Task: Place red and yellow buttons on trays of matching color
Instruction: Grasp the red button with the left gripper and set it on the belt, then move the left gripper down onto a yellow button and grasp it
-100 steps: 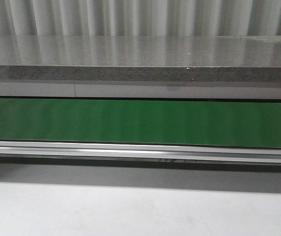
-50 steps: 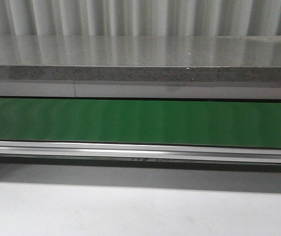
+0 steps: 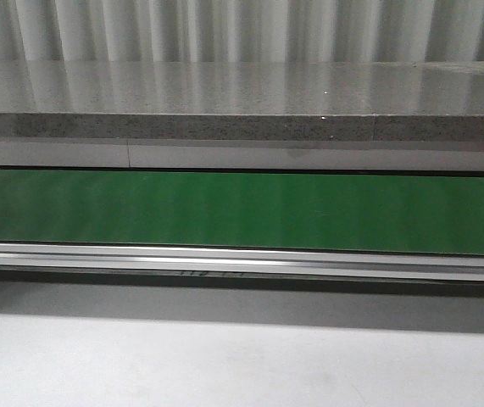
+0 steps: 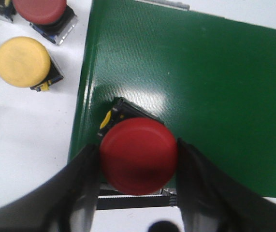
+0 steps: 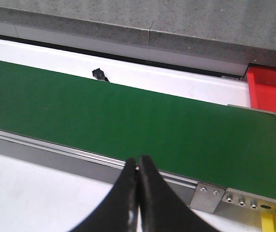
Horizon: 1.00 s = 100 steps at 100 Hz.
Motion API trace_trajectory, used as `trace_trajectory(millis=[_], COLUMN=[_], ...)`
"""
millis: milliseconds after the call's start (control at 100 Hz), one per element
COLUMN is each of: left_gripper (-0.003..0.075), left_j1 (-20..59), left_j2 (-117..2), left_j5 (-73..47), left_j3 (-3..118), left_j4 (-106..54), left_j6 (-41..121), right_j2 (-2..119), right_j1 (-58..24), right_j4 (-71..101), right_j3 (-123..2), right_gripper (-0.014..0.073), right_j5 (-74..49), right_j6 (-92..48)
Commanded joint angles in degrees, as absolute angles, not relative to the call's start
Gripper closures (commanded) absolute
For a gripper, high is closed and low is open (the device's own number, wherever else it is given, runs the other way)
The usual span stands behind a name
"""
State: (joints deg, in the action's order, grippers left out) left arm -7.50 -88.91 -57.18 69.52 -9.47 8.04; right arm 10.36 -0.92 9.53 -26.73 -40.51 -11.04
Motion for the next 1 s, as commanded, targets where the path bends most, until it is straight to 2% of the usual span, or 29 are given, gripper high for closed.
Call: trace_trajectory(millis=[0, 40, 90, 200, 290, 620, 790, 990], left_gripper=[0.0475, 0.0461, 0.0402, 0.0161, 0.0071, 0.0114, 0.0114, 0.0114], left_j1=[-6.8, -6.8, -6.8, -6.8, -6.8, -9.42, -13.88, -19.71], left_j2=[-88.41, -88.53, -88.53, -88.53, -88.53, -88.06, -88.06, -88.06], left_j5=[-57.14, -57.3, -57.3, -57.36, -57.36, -60.97, -63.57, -64.49], left_j3=[71.29, 71.29, 71.32, 73.03, 74.84, 80.03, 79.79, 77.89], left_j4=[-10.26, -10.76, -12.09, -16.38, -19.68, -15.74, -5.65, -4.19], left_j6=[8.15, 8.15, 8.15, 9.25, 9.25, 8.02, 2.94, 1.44], right_j2=[10.84, 10.84, 10.84, 10.84, 10.84, 10.84, 10.84, 10.84], right_j1=[-0.92, -0.92, -0.92, -0.92, -0.92, -0.92, -0.92, -0.92], right_j4=[10.23, 10.23, 10.23, 10.23, 10.23, 10.23, 10.23, 10.23], right_j3=[-28.03, -28.03, -28.03, -28.03, -28.03, -28.03, -28.03, -28.03], right_gripper=[0.0659, 0.0659, 0.0659, 0.0659, 0.0659, 0.0659, 0.0659, 0.0659], right_j5=[-36.59, -36.59, -36.59, -36.59, -36.59, -36.59, -36.59, -36.59], right_j6=[-11.53, -11.53, -11.53, -11.53, -11.53, -11.53, -11.53, -11.53])
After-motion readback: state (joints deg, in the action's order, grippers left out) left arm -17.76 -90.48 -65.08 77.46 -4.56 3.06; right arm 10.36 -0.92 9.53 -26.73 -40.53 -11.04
